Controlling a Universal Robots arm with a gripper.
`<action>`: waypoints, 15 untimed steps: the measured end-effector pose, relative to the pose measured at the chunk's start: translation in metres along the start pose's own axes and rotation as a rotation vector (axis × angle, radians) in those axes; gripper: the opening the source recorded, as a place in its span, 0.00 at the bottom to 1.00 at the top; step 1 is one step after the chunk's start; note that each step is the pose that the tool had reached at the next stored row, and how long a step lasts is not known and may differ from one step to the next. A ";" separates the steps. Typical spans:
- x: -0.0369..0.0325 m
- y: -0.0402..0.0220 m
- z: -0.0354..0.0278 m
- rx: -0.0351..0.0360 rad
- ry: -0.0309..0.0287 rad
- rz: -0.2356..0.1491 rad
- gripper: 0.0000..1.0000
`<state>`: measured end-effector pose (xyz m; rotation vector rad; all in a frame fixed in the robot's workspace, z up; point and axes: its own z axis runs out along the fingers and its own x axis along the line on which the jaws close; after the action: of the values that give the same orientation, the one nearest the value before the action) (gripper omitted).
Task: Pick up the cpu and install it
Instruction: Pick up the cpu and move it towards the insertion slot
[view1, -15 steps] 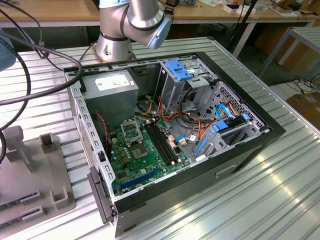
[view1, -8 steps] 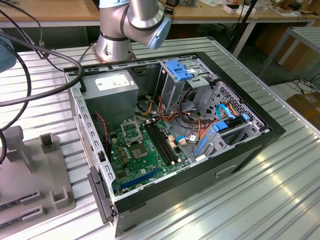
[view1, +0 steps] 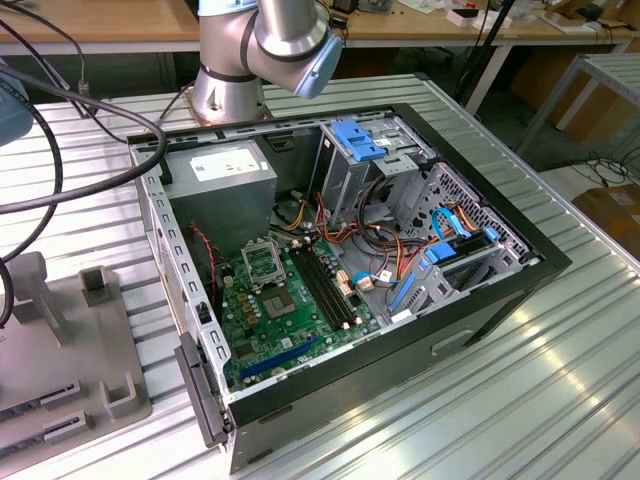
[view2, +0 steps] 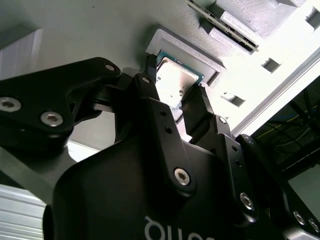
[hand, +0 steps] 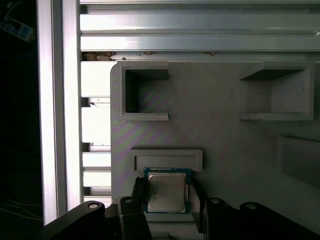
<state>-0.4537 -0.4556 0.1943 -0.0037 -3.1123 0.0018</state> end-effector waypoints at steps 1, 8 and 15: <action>0.0000 0.0000 0.0000 0.0000 0.0000 0.000 0.48; 0.0000 0.0000 -0.0006 -0.0001 -0.0001 0.000 0.48; 0.0001 0.0000 -0.0016 -0.0001 -0.0001 0.000 0.48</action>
<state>-0.4537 -0.4556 0.1960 -0.0038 -3.1124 0.0016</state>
